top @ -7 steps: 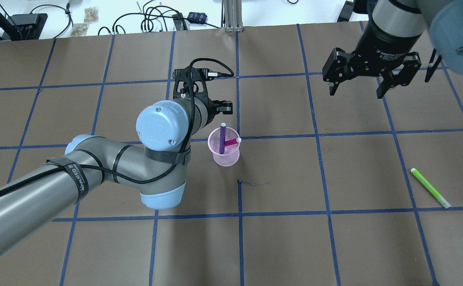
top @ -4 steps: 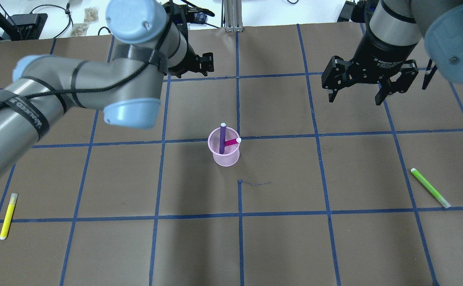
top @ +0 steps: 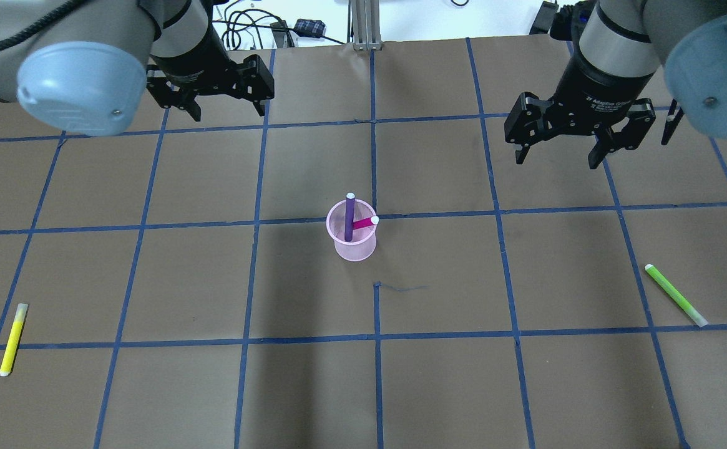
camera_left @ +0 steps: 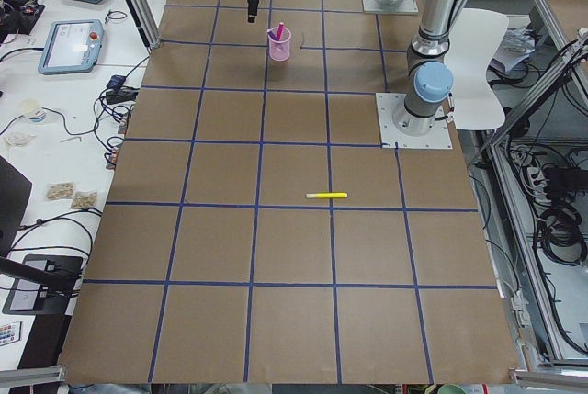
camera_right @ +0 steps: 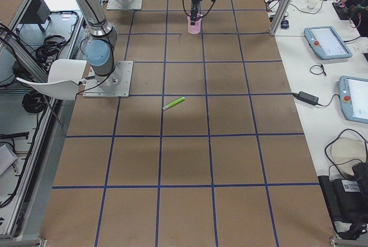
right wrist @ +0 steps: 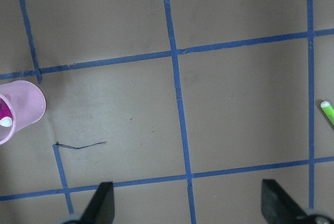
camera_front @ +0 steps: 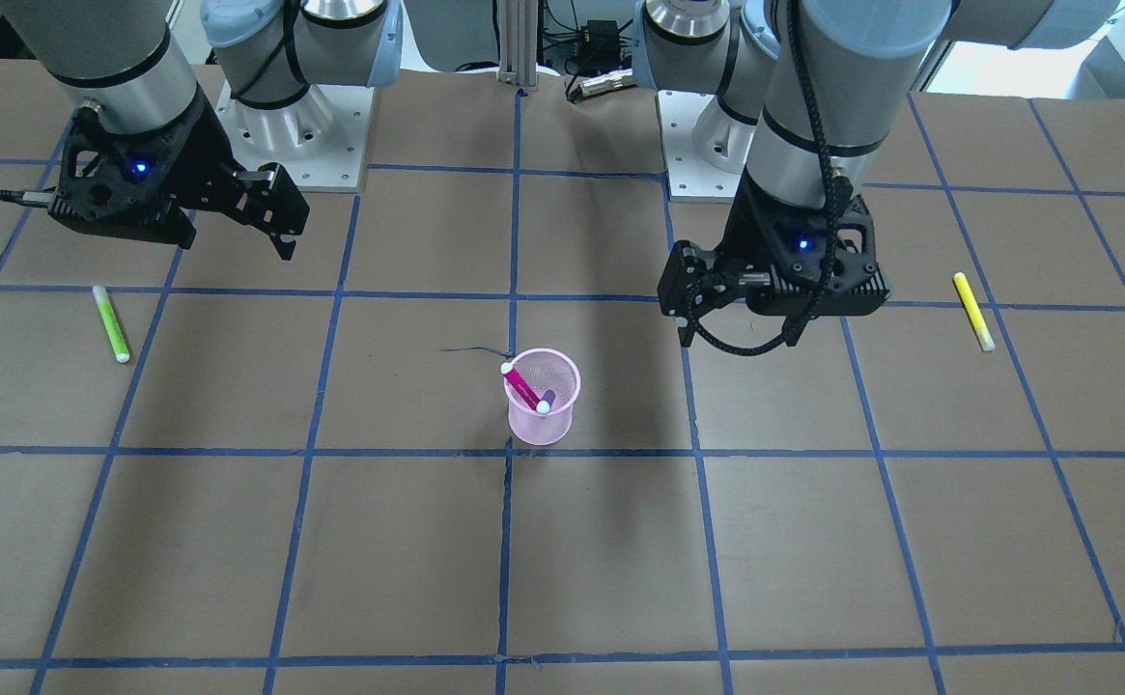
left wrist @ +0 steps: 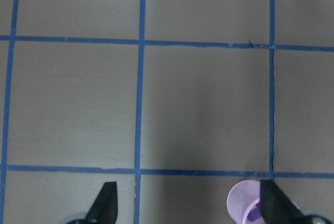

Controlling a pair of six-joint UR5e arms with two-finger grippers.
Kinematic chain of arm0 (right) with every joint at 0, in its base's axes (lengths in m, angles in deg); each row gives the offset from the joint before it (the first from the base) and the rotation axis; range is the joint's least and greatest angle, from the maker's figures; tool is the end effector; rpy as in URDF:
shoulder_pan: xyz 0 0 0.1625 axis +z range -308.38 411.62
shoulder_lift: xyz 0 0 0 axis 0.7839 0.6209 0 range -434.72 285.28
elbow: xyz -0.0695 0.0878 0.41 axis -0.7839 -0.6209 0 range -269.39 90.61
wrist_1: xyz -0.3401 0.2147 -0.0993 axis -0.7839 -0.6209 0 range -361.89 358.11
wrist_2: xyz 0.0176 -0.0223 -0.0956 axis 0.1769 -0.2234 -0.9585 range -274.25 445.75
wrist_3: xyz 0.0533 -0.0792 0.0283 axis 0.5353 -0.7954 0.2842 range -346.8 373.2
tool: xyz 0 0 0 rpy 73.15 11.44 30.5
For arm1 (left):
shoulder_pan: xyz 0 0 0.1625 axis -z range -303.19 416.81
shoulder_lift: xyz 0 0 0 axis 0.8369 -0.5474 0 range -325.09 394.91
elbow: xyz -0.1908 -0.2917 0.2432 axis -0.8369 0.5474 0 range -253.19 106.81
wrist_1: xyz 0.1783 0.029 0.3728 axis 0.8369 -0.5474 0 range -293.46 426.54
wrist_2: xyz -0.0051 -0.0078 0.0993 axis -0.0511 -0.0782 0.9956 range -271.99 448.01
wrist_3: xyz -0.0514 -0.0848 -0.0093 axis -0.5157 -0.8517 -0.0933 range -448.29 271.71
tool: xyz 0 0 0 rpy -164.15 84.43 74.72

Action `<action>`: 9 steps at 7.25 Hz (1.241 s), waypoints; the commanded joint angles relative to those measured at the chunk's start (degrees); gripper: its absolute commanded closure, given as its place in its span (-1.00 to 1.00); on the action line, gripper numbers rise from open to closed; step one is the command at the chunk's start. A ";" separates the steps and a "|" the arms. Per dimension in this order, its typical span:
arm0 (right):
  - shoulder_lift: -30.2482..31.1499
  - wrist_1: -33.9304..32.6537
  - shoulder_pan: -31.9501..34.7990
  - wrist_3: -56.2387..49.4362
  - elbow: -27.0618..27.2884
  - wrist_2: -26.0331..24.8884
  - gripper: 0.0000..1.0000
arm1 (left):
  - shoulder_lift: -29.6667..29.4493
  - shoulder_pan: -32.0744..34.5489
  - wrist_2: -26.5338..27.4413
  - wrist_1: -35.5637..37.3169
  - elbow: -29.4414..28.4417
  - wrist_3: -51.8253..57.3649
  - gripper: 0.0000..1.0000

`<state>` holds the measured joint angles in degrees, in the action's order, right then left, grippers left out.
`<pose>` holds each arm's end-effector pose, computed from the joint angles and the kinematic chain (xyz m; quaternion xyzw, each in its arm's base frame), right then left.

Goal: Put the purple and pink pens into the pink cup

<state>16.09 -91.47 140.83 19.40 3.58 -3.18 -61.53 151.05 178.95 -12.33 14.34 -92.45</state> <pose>0.1286 -0.4829 0.4688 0.0611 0.9978 0.0229 0.0083 -0.1721 -0.5390 0.4713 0.0002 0.9980 -0.0630 0.0035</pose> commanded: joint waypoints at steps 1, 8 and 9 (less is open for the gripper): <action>-0.01 0.11 0.00 -0.05 0.03 -0.02 -1.00 | 3.00 -3.60 -1.27 -4.10 0.36 5.92 -1.00; 0.34 -0.15 0.00 0.04 1.43 0.06 -1.00 | 5.65 -5.29 -1.46 -9.43 -0.61 8.29 -1.00; 0.34 -0.15 0.00 0.04 1.52 0.06 -1.00 | 5.82 -5.29 -1.63 -9.81 -0.70 9.08 -1.00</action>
<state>16.41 -91.61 140.83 19.44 5.02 -3.14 -55.91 145.79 177.43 -21.05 13.92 -84.09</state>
